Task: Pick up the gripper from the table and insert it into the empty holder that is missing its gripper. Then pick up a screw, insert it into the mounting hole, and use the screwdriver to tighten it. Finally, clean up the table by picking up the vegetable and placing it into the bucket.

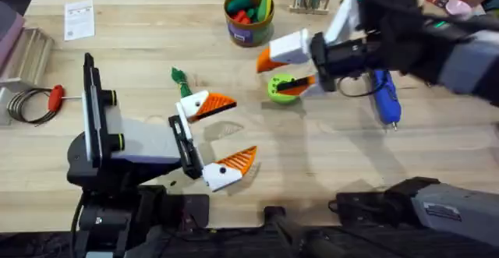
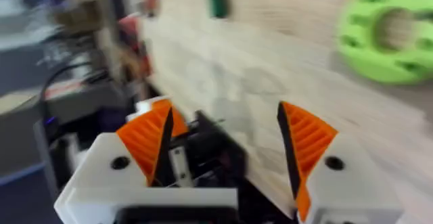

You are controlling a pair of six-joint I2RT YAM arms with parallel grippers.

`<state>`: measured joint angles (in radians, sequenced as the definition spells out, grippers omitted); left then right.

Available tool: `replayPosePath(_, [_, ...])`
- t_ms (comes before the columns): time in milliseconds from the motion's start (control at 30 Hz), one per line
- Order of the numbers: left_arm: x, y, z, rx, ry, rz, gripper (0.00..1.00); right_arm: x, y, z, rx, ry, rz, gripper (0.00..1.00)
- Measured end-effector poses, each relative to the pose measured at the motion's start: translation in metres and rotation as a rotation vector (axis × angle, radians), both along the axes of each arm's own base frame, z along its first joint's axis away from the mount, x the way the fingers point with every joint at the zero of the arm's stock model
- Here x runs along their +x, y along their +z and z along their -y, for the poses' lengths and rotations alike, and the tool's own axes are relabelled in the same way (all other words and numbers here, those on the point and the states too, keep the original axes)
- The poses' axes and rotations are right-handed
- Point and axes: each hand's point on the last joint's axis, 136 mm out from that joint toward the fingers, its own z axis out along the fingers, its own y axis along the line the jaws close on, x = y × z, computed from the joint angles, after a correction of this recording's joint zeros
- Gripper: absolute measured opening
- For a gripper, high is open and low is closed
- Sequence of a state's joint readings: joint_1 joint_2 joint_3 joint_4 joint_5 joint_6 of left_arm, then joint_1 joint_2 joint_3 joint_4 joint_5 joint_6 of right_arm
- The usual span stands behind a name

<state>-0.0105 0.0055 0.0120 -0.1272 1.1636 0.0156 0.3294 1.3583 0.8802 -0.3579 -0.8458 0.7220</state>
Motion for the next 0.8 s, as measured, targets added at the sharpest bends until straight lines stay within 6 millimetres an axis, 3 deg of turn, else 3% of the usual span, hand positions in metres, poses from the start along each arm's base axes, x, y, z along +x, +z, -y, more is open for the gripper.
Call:
replayPosePath(133, [0.000,0.000,0.000,0.000,0.000,0.000,0.985,0.006,0.004,0.028,-0.209,-0.056,0.009,0.871])
replayPosePath(300, [0.000,0.000,0.000,0.000,0.000,0.000,0.985,0.020,0.029,0.058,-0.440,-0.123,0.096,0.873])
replayPosePath(467, [0.000,0.000,0.000,0.000,0.000,0.000,0.985,0.029,0.040,0.079,-0.650,-0.172,0.122,0.873])
replayPosePath(633, [0.000,0.000,0.000,0.000,0.000,0.000,0.985,0.043,0.035,0.078,-0.775,-0.182,0.123,0.873])
replayPosePath(800, [0.000,0.000,0.000,0.000,0.000,0.000,0.985,0.051,0.016,0.068,-0.823,-0.182,0.092,0.873])
